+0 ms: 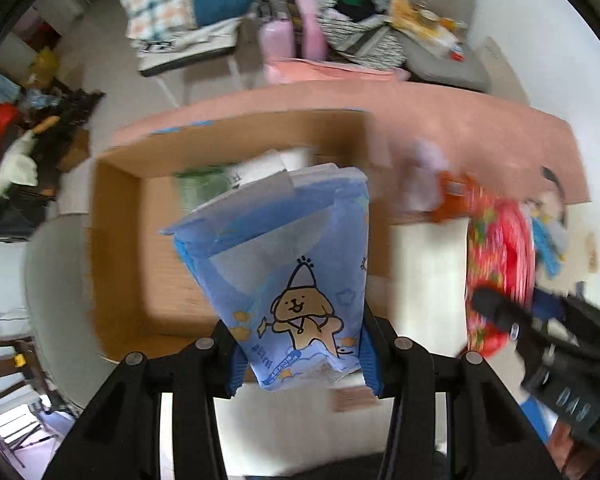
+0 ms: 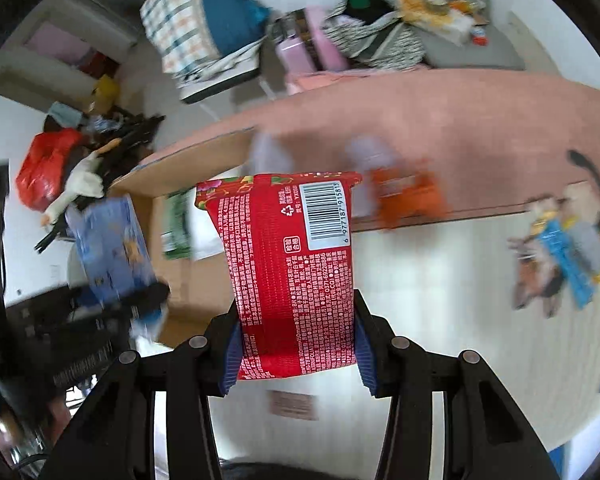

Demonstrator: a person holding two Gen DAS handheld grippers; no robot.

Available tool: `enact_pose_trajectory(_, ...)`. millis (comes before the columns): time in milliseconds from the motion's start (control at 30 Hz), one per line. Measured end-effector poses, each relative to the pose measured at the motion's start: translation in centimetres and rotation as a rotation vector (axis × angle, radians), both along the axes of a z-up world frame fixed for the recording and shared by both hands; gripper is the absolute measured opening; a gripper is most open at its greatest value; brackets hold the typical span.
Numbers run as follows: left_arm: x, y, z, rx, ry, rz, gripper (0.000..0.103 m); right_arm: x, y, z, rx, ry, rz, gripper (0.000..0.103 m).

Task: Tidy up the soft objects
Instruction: 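Carry both packs into the box and release them beside the other items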

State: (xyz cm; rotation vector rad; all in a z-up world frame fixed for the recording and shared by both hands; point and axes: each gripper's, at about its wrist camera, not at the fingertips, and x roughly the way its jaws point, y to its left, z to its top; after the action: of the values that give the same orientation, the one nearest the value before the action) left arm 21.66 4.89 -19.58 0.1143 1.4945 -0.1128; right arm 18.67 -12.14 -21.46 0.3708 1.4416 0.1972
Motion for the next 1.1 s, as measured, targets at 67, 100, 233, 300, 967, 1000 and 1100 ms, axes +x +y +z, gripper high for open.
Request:
enact_pose_trajectory(67,1.0,3.0,-1.2,0.029,0.009,0.008,0.042,0.1,3.6,-1.2,0.002,0.025,0.011,0.049)
enact_pose_trajectory(100,1.2,4.1,-2.3,0.038,0.015,0.007,0.042,0.2,5.3,-1.9,-0.001,0.034,0.021,0.049)
enact_pose_trajectory(233,3.9,8.0,-5.4,0.105,0.041,0.008,0.042,0.4,10.4,-5.0,-0.038,0.081,0.032,0.049)
enact_pose_trajectory(300,5.2,9.6,-7.0,0.136,0.068,0.011,0.042,0.6,11.6,-6.3,-0.054,0.104,0.030,0.049)
enact_pose_trajectory(967,10.8,13.3,-15.2,0.138,0.227,0.030,0.056,0.7,18.7,-15.5,-0.118,0.288,0.056,0.055)
enact_pose_trajectory(1000,10.9,13.5,-15.1,0.132,0.219,0.037,0.060,0.6,19.0,-15.6,-0.118,0.291,0.060,0.061)
enact_pose_trajectory(1100,10.9,14.1,-14.2,0.126,0.191,0.050,0.076,0.0,19.9,-15.0,-0.155,0.272,0.079,0.093)
